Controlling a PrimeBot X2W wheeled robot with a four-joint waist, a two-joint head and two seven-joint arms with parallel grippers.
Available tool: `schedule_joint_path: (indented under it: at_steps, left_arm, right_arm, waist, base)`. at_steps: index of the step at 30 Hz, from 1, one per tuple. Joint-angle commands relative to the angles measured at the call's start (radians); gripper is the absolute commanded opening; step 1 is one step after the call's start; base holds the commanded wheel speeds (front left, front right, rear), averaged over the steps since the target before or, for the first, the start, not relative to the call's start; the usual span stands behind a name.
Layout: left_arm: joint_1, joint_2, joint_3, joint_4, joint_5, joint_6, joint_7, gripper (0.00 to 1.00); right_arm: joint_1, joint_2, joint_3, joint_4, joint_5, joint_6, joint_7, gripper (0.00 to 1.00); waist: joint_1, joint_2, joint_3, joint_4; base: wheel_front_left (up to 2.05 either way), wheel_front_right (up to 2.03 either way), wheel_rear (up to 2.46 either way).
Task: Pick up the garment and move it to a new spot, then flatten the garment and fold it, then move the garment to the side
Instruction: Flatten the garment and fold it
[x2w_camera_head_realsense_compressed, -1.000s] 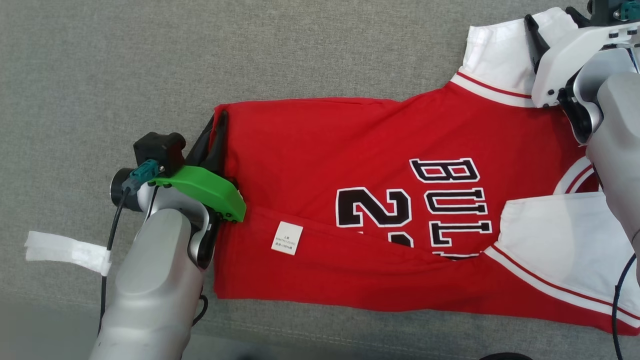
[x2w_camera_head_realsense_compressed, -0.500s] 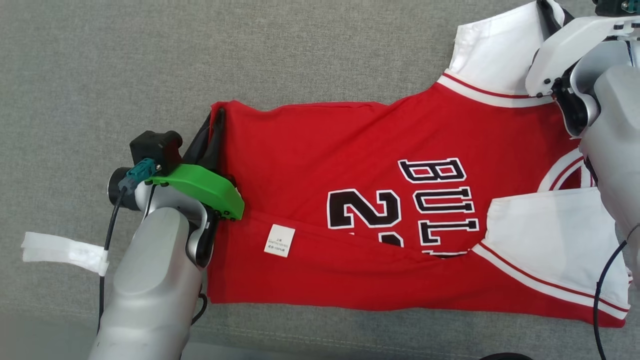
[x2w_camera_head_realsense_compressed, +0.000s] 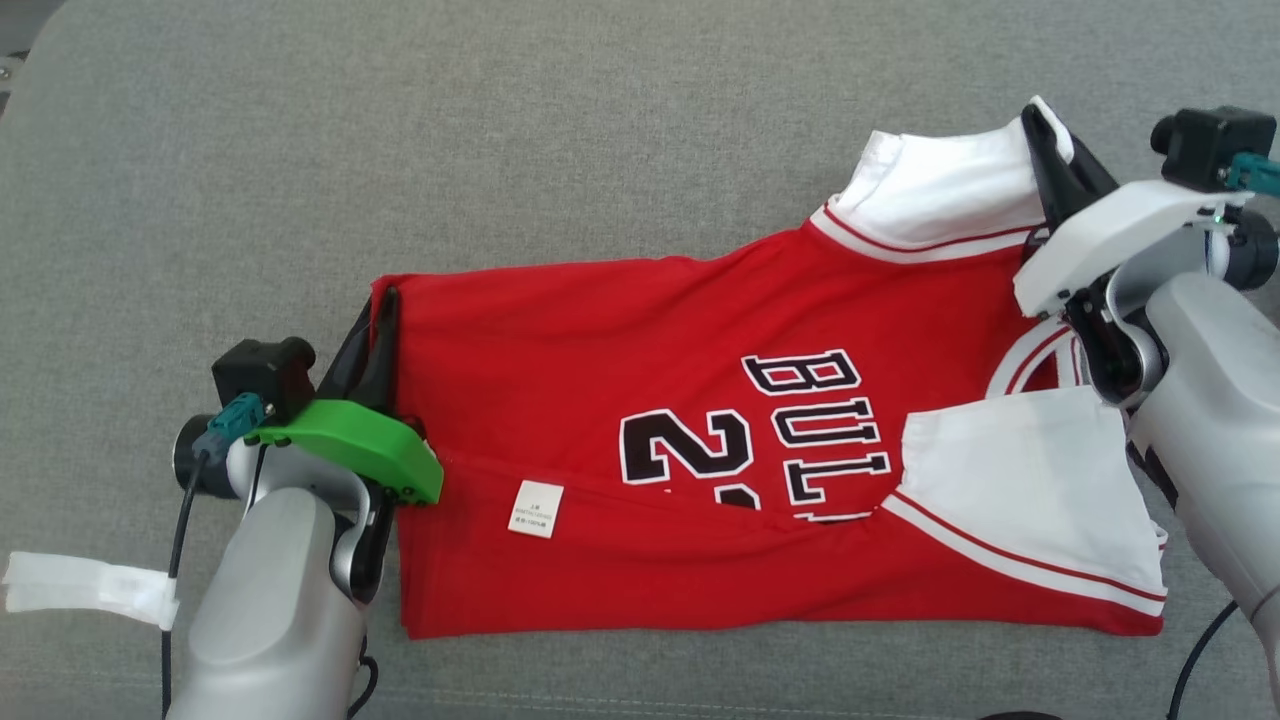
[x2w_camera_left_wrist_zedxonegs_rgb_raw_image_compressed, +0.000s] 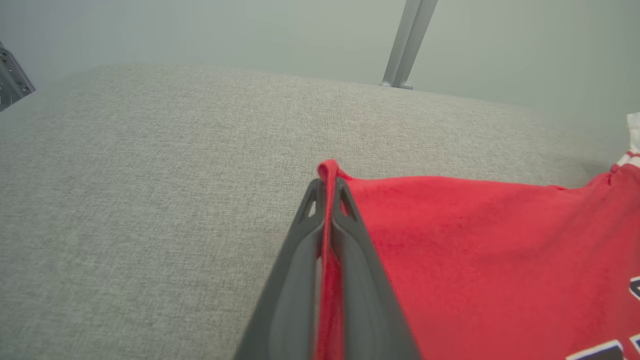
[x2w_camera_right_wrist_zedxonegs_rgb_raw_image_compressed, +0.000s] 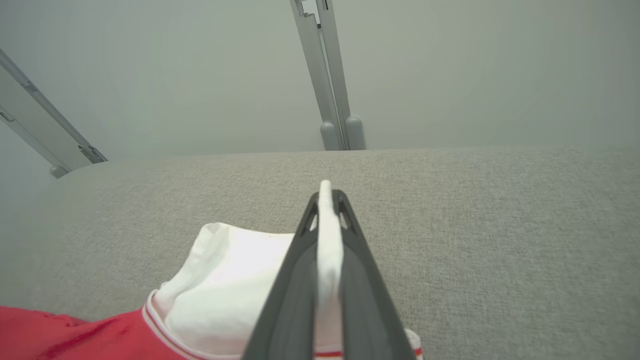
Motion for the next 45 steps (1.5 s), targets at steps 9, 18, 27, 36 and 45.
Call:
schedule_joint_path:
  at_steps: [9, 18, 27, 36, 45]
  left_arm:
    - [0.172, 0.035, 0.039, -0.073, -0.005, 0.003, 0.000, 0.00]
    - [0.302, 0.055, 0.050, -0.044, -0.010, 0.003, 0.000, 0.00]
    - [0.376, 0.046, 0.069, -0.022, 0.008, 0.003, 0.000, 0.07]
    - [0.483, 0.016, 0.217, -0.089, 0.103, 0.072, 0.000, 1.00]
    - [0.598, -0.026, 0.310, -0.163, 0.170, 0.080, 0.000, 1.00]
  right_arm:
    - [0.312, -0.047, -0.080, -0.270, 0.108, -0.002, -0.010, 0.00]
    - [0.540, -0.019, -0.104, -0.368, 0.114, -0.001, -0.010, 0.00]
    - [0.662, 0.024, -0.116, -0.347, 0.096, -0.002, -0.010, 0.00]
    - [0.703, 0.039, -0.275, -0.359, -0.014, -0.001, -0.010, 1.00]
    - [0.755, 0.096, -0.349, -0.390, -0.165, -0.001, -0.010, 1.00]
  waist:
    - [0.0000, 0.0000, -0.157, -0.089]
    - [0.0000, 0.0000, -0.196, -0.135]
    - [0.0000, 0.0000, -0.213, -0.159]
    - [0.0000, 0.0000, -0.248, -0.157]
    - [0.0000, 0.0000, -0.314, -0.133]
  base:
    - [0.00, 0.00, 0.00]
    - [0.00, 0.00, 0.00]
    - [0.00, 0.00, 0.00]
    - [0.00, 0.00, 0.00]
    - [0.00, 0.00, 0.00]
